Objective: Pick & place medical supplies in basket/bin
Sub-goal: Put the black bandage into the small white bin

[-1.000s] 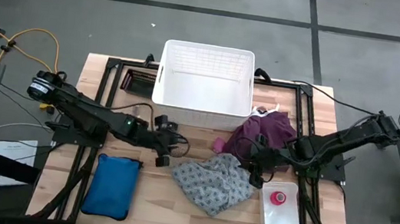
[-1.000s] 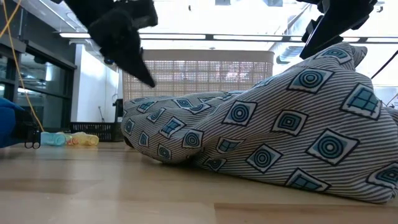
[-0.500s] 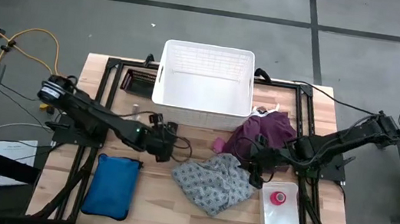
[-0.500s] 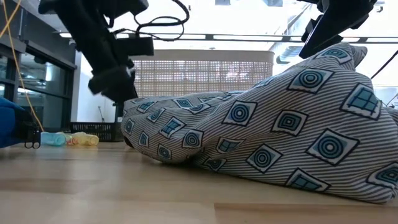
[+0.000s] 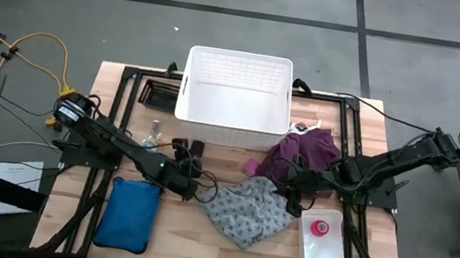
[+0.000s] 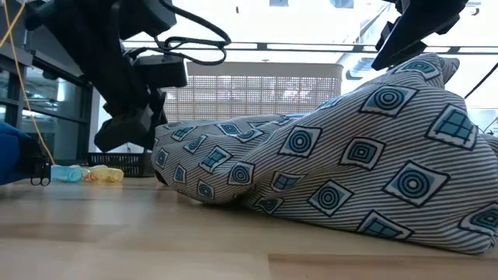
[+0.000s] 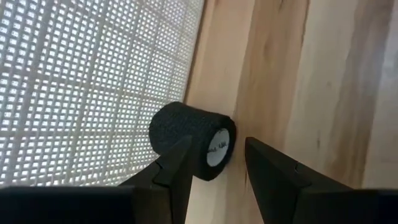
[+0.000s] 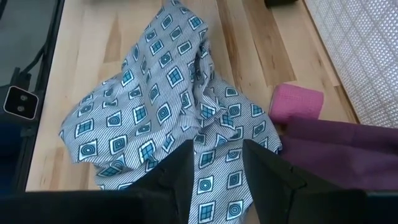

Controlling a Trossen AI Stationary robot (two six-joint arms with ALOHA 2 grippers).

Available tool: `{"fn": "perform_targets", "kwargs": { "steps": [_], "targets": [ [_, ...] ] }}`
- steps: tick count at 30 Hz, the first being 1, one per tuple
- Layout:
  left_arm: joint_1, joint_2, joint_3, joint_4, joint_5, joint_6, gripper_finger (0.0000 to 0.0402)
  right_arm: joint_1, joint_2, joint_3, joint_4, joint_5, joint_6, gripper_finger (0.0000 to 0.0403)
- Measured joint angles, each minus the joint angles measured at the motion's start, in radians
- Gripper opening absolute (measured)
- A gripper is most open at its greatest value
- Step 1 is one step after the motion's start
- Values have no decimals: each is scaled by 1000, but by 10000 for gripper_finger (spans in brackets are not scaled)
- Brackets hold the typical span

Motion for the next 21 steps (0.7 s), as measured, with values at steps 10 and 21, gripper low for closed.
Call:
{"fn": "perform_targets", "kwargs": {
  "steps": [10,21],
  "targets": [
    [51,35,0,-3,38,-1,138,0,0,0,0,0,0,125],
    [47,72,0,1,-29,0,138,0,0,0,9,0,0,125]
  ]
}}
